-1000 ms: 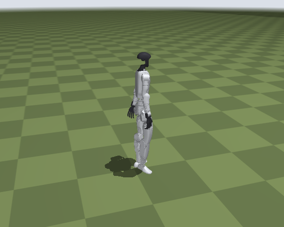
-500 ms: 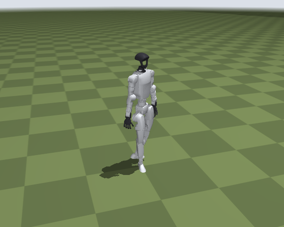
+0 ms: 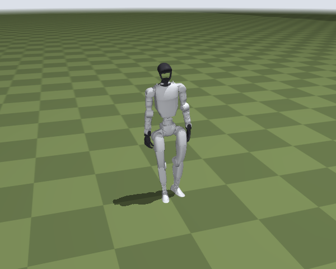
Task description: Upper body actions
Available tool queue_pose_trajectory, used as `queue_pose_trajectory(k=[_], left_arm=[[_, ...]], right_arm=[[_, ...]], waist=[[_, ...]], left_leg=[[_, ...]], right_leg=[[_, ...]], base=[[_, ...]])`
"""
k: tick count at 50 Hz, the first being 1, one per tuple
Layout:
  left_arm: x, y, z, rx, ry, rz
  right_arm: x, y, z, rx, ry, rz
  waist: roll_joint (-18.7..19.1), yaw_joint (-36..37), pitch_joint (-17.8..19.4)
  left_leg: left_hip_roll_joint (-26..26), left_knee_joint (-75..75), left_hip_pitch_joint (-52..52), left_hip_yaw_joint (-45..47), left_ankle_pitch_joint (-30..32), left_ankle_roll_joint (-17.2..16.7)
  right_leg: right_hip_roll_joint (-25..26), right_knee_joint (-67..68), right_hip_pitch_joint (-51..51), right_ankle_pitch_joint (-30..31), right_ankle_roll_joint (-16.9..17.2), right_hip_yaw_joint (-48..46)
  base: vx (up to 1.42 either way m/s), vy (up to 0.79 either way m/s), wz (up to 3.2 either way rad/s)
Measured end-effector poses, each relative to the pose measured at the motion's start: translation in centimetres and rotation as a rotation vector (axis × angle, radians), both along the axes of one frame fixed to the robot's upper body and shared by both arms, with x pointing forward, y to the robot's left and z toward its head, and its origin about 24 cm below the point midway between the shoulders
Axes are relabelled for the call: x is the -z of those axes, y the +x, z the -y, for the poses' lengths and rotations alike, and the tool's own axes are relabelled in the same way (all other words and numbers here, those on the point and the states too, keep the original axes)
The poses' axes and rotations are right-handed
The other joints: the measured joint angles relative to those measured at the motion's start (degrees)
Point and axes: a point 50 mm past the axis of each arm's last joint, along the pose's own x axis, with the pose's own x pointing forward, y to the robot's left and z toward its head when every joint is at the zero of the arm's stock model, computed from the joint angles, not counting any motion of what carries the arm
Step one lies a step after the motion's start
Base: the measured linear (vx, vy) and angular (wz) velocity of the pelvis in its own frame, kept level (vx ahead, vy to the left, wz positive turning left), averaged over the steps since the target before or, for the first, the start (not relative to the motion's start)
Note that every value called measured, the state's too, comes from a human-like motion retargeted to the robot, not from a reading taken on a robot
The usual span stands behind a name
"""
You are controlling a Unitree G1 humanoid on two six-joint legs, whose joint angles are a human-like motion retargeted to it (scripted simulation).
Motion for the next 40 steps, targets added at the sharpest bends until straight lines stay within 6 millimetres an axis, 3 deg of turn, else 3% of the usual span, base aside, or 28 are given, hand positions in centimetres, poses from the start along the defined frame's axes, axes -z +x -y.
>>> queue_pose_trajectory(k=[9, 22, 28, 32, 35, 40], left_arm=[[0.0, -1.1, 0.0, -0.077, -0.006, -0.036], [-0.1, -1.2, -0.2, -0.066, -0.01, -0.042], [-0.2, 1.2, -0.5, -0.026, -0.004, 0.02], [-0.4, 2.6, -1.5, 0.013, 0.022, 0.052], [-0.6, 3.4, -2.2, 0.038, 0.053, 0.056], [-0.8, 4.5, -2.6, -0.015, 0.07, 0.071]], right_arm=[[-0.2, -1.9, 0.7, -0.026, -0.034, -0.06], [-0.1, -0.4, 0.3, 0.009, -0.001, -0.004], [0.0, 0.5, 0.2, 0.007, 0.011, 0.032], [0.0, 0.3, -0.2, -0.004, 0.023, 0.018], [0.1, 0.3, -0.4, -0.012, 0.027, 0.021], [0.0, 1.2, -0.4, -0.153, 0.015, 0.025]], waist=[[0.04, -0.4, -1.32], [-0.18, 1.0, -2.24], [0.39, 0.39, -1.29], [-0.37, -1.76, -0.39], [-1.56, -1.99, 0.48], [-3.4, 3.0, 1.62]], left_leg=[[0.34, -1.76, 2.61, 3.74, -1.13, 0.5], [0.48, 1.75, 1.05, 2.9, -3.33, 0.02], [1.01, 5.49, -3.21, -6.35, -2.35, -1.02], [-0.49, 6.0, -4.99, -16.78, 0.12, -2.13], [-2.12, 6.12, -6.05, -22.5, 2.02, -2.59], [-3.86, 4.02, -7.55, -27.04, 5.99, -3.14]], right_leg=[[0.37, 0.39, 0.02, 0.1, 0.71, 3.12], [-0.74, 2.91, -0.16, -2.03, 2.21, 2.92], [-0.24, 9.96, -1.14, -6.42, 2.36, 2.17], [2.15, 12.67, -2.2, -5.66, 1.9, 15.09], [2.98, 12.0, -1.67, -4.91, 4.34, 25.13], [1.18, 6.37, 1.01, -4.05, 1.42, 13.83]], base=[[0.11, 0.05, -0.4], [0.07, 0.05, 0.01], [0.01, -0.01, 1.26], [0.01, -0.15, 2.34], [-0.01, -0.16, 2.43], [-0.11, -0.12, 1.66]])
